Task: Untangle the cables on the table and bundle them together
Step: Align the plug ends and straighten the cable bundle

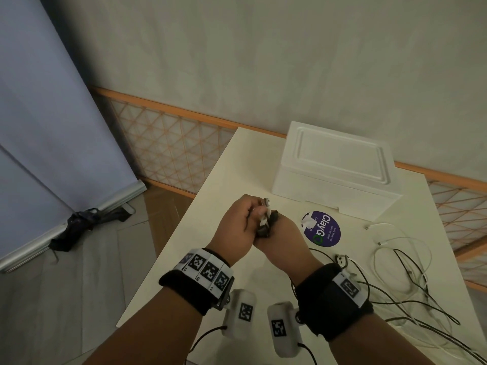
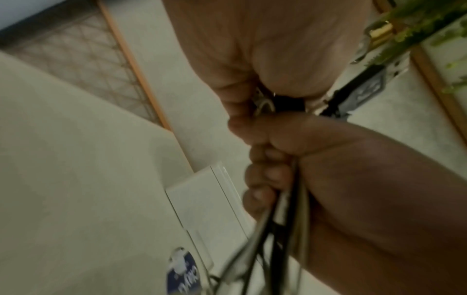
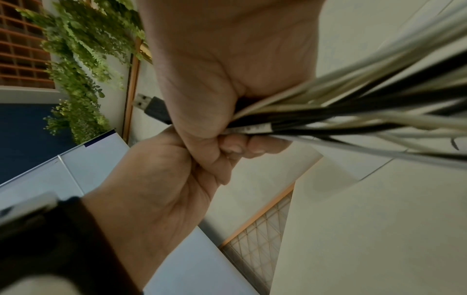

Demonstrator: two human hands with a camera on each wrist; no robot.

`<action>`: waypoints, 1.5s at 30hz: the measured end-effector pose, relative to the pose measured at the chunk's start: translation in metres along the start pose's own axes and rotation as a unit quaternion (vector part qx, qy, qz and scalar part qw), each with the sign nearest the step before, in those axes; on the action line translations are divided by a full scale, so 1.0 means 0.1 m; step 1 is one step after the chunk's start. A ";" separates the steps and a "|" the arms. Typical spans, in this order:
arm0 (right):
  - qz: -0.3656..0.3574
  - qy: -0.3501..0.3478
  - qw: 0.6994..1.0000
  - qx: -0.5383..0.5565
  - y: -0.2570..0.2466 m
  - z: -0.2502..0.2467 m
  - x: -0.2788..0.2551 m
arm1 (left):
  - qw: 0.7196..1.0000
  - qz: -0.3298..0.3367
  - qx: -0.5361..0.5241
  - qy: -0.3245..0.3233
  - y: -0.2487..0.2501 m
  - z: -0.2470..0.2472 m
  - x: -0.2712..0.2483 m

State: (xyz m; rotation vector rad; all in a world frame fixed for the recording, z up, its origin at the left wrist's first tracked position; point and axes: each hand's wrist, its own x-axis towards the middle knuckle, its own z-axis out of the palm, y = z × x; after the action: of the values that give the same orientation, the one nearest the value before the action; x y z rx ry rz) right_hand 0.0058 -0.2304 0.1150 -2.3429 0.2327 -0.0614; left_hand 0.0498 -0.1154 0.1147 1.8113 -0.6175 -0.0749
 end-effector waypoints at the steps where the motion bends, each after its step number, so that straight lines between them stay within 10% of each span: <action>1: -0.002 -0.002 1.000 -0.011 -0.01 0.00 0.00 | 1.000 -0.003 -0.010 0.030 0.03 0.04 -0.01; 7: -0.043 -0.037 0.987 -0.150 -0.07 -0.03 0.00 | 0.979 -0.029 -0.156 0.127 0.13 0.16 -0.02; 11: -0.039 -0.066 0.985 -0.152 -0.05 0.01 -0.02 | 0.988 0.032 -0.128 0.078 0.18 0.09 0.01; 20: -0.022 -0.051 0.995 0.078 -0.20 -0.13 -0.07 | 0.988 0.049 -0.135 0.057 0.17 0.11 -0.01; 27: 0.062 0.011 0.976 0.211 -0.14 -0.31 -0.02 | 0.950 -0.166 -0.206 -0.163 -0.13 0.08 -0.13; 38: 0.075 -0.091 0.975 0.188 -0.09 -0.21 -0.02 | 0.880 -0.264 -0.387 -0.075 0.03 0.42 -0.30; 45: -0.052 -0.136 0.957 0.249 -0.04 -0.35 -0.01 | 0.944 -0.220 -0.241 -0.053 0.14 0.40 -0.24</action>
State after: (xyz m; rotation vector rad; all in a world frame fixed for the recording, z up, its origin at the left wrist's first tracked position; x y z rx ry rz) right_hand 0.0019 -0.2521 0.1427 -1.8318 -0.0429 0.1375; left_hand 0.0101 -0.1427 0.1085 1.4374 -0.2251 -0.5813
